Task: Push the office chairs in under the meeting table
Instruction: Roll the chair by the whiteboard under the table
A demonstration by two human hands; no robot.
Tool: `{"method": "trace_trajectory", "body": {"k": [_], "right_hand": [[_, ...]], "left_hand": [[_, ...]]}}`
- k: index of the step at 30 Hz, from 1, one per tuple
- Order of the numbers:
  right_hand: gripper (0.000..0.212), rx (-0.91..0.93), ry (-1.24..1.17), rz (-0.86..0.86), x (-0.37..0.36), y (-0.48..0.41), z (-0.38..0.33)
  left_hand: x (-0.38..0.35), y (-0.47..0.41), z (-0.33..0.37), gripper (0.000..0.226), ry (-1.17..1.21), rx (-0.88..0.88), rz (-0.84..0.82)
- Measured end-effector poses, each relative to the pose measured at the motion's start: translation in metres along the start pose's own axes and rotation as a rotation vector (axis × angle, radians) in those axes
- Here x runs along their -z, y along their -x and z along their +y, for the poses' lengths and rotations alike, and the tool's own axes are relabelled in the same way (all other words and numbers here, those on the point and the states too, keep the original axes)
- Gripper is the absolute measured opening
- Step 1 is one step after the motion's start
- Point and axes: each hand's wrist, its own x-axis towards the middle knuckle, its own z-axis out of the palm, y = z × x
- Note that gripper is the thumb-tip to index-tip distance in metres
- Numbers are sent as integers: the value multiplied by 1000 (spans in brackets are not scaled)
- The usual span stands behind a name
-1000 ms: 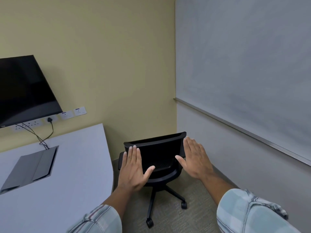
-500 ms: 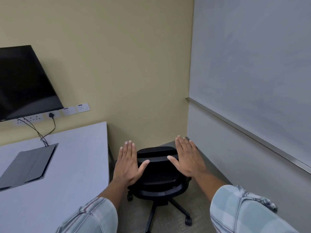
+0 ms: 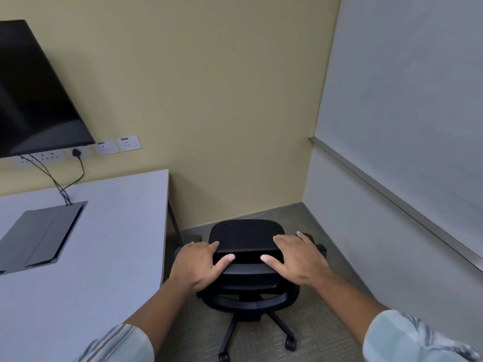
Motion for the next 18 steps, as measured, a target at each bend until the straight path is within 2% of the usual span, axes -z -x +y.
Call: {"method": "trace_trajectory", "body": {"k": [7, 18], "right_hand": [[127, 46, 31, -47, 3, -22, 29], [103, 211, 29, 2, 5, -67, 70]], "left_hand": [[3, -10, 24, 100, -11, 36, 33], [-2, -36, 48, 92, 0, 172, 26]]}}
